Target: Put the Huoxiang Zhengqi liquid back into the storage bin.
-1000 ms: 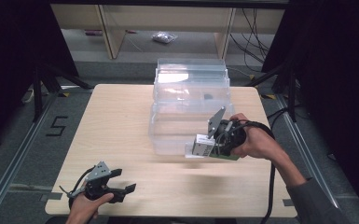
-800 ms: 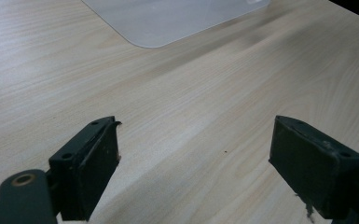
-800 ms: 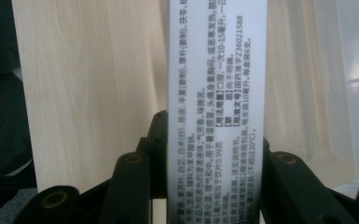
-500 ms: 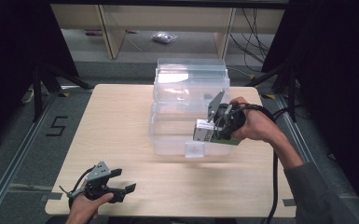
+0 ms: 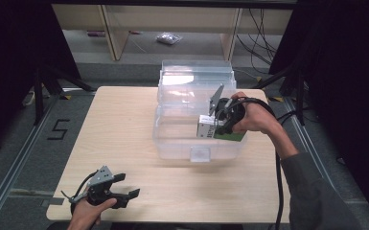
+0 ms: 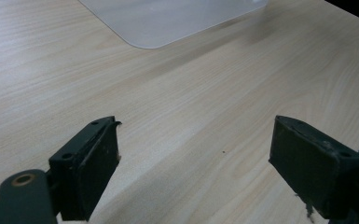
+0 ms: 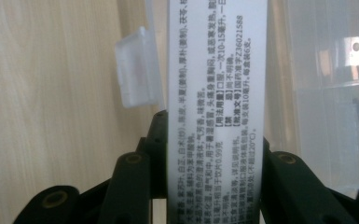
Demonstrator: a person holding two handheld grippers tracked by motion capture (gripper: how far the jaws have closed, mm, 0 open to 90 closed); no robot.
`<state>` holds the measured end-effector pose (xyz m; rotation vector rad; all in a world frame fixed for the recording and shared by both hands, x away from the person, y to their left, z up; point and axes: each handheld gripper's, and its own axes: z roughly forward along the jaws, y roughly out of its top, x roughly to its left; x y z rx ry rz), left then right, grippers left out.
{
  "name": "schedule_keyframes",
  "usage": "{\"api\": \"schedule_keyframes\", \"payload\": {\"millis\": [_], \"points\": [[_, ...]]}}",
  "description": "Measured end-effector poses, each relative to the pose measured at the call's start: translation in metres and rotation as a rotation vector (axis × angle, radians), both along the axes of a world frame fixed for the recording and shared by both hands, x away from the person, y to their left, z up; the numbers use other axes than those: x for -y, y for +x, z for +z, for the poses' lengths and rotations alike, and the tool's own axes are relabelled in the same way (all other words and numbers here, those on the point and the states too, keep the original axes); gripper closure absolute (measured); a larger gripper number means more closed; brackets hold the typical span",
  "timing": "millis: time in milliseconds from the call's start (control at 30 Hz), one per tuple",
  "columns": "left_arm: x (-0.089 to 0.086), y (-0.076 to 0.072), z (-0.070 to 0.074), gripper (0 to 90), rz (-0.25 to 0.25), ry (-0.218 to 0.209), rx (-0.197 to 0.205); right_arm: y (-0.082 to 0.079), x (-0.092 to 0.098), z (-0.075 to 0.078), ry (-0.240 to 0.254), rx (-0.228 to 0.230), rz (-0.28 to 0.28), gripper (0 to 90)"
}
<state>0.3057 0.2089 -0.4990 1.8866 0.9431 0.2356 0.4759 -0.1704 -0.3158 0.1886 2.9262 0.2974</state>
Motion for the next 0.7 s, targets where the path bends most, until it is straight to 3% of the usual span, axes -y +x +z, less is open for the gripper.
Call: {"api": "schedule_keyframes", "payload": {"millis": [67,100,133,300,700], "points": [[0.0,0.0,0.0,14.9,0.0,0.001,0.001,0.005,0.0,-0.002,-0.006,0.008,0.01,65.1],[-0.001,0.0,0.0,14.9,0.0,0.001,0.0,0.005,0.001,-0.004,-0.002,0.008,-0.016,65.0],[-0.001,0.0,0.0,14.9,0.0,0.001,0.0,0.008,0.002,-0.005,0.0,0.012,0.003,65.1],[-0.001,0.0,0.0,14.9,-0.003,0.004,0.0,0.018,0.004,-0.012,0.0,-0.006,-0.027,65.0],[0.0,0.0,0.0,14.9,0.007,-0.008,0.004,0.041,0.005,-0.041,-0.03,-0.048,-0.038,65.0]]}}
